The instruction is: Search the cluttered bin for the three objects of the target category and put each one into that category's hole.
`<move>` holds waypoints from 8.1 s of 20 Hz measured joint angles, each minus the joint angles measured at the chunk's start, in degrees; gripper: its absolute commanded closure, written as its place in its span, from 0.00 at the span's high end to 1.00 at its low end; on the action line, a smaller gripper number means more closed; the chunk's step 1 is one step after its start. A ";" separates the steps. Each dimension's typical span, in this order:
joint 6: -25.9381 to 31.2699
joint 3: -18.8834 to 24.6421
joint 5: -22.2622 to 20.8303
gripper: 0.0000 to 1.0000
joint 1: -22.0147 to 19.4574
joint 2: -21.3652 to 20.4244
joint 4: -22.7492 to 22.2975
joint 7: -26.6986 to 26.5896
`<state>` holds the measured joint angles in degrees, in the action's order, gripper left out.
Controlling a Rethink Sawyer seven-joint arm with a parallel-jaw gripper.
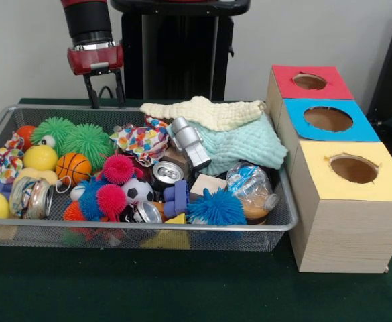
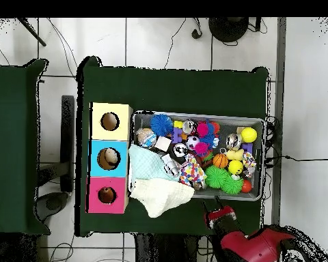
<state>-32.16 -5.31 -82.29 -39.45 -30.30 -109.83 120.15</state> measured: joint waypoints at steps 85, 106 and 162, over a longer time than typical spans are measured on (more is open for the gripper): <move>61.90 35.57 36.17 1.00 -20.32 1.29 10.35 -1.43; 61.90 36.91 36.17 1.00 -22.14 0.61 13.43 -1.43; 59.79 41.11 27.73 1.00 -23.48 7.56 20.78 -3.75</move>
<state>27.63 35.80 -54.56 -62.94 -22.75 -89.05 116.39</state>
